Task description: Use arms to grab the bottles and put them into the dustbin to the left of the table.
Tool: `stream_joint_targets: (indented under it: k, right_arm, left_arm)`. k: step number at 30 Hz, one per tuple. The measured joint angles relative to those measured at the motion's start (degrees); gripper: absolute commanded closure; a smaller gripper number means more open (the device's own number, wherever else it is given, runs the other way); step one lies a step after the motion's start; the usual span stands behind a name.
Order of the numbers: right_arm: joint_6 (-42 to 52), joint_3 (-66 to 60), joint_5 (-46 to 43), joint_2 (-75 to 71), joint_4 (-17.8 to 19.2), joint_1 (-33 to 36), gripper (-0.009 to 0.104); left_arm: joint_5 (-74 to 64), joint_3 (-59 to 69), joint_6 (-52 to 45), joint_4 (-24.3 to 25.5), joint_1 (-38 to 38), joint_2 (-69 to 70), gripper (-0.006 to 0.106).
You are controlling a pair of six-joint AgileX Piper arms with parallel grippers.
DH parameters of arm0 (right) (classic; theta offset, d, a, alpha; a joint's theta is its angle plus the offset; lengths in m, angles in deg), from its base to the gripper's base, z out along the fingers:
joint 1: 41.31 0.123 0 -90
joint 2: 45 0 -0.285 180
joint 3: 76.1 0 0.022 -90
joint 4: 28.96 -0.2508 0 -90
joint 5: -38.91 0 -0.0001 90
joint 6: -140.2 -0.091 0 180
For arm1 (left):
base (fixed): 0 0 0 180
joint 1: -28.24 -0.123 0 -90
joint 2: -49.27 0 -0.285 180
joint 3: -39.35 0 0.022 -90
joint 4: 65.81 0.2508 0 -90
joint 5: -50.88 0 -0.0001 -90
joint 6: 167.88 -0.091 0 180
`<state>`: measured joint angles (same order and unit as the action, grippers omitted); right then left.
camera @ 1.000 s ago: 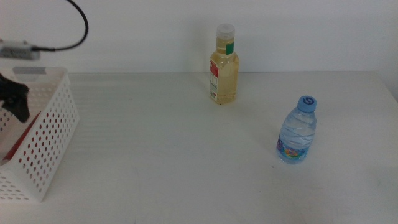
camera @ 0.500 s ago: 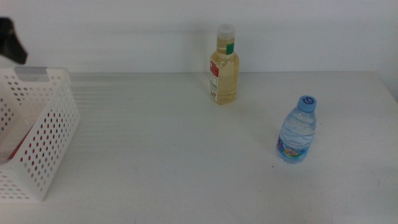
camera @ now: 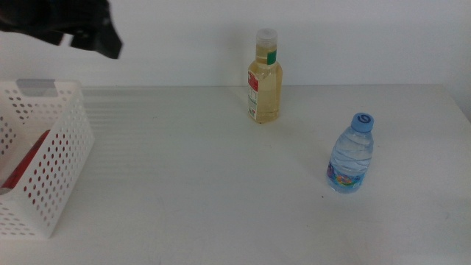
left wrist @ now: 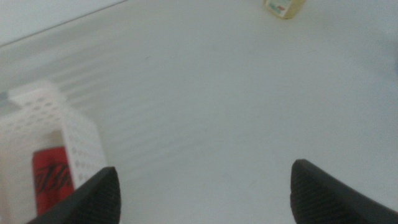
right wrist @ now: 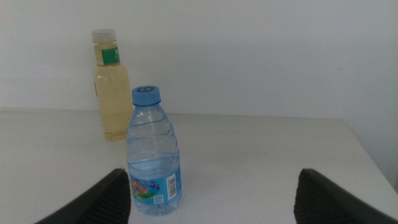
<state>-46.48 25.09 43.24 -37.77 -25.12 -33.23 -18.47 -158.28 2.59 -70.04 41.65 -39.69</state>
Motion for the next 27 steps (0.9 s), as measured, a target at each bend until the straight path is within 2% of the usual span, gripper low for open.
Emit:
stream_joint_targets:
  k: [5, 11, 27]
  right_arm:
    - [0.0, 0.0, 0.0, 0.0, 0.0, 0.0, 0.02]
    - [0.0, 0.0, 0.0, 0.0, 0.0, 0.0, 0.02]
    - [0.0, 0.0, 0.0, 0.0, 0.0, 0.0, 0.02]
  left_arm:
    - [1.65, 0.0, 2.27, 3.54, 6.77, 0.0, 0.012]
    - [5.4, 2.58, 2.68, 3.9, 10.14, 0.67, 0.012]
    - [43.01, 37.46, 1.29, -1.35, 10.3, 5.57, 0.012]
